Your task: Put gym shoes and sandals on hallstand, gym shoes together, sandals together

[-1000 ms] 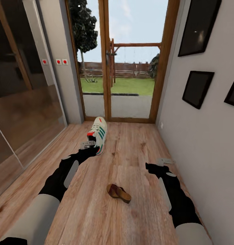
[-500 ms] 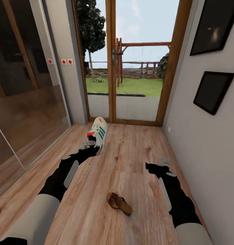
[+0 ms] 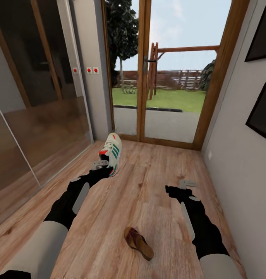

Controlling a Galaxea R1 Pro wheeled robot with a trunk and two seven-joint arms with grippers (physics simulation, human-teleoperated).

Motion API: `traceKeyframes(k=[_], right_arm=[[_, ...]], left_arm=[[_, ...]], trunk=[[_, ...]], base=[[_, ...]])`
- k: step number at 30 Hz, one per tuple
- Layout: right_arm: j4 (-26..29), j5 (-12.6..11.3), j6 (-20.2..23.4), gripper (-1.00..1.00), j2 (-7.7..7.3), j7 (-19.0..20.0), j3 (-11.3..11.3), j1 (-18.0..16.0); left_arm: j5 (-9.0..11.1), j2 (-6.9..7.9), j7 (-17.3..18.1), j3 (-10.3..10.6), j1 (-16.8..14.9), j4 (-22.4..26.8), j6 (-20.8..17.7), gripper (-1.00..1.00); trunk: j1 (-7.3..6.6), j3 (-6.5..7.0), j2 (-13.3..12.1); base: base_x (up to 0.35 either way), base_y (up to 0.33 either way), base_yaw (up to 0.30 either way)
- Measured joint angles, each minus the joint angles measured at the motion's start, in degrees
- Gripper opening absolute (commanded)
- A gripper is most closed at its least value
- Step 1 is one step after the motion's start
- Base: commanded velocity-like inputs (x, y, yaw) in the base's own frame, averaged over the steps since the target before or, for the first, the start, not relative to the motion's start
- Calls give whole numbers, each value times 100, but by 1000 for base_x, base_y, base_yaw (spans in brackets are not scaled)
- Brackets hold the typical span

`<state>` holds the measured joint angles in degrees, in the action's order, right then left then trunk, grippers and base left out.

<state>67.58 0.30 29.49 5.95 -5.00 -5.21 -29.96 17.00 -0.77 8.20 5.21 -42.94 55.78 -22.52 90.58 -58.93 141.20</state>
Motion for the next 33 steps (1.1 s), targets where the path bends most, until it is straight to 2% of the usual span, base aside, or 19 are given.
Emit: traceKeyframes(k=[33], right_arm=[[-9, 3, -1, 100, 0, -9, 1, 0]], left_arm=[[-3, 0, 0, 0, 0, -9, -1, -100]], trunk=[[0, 0, 0]], base=[[0, -2, 296]])
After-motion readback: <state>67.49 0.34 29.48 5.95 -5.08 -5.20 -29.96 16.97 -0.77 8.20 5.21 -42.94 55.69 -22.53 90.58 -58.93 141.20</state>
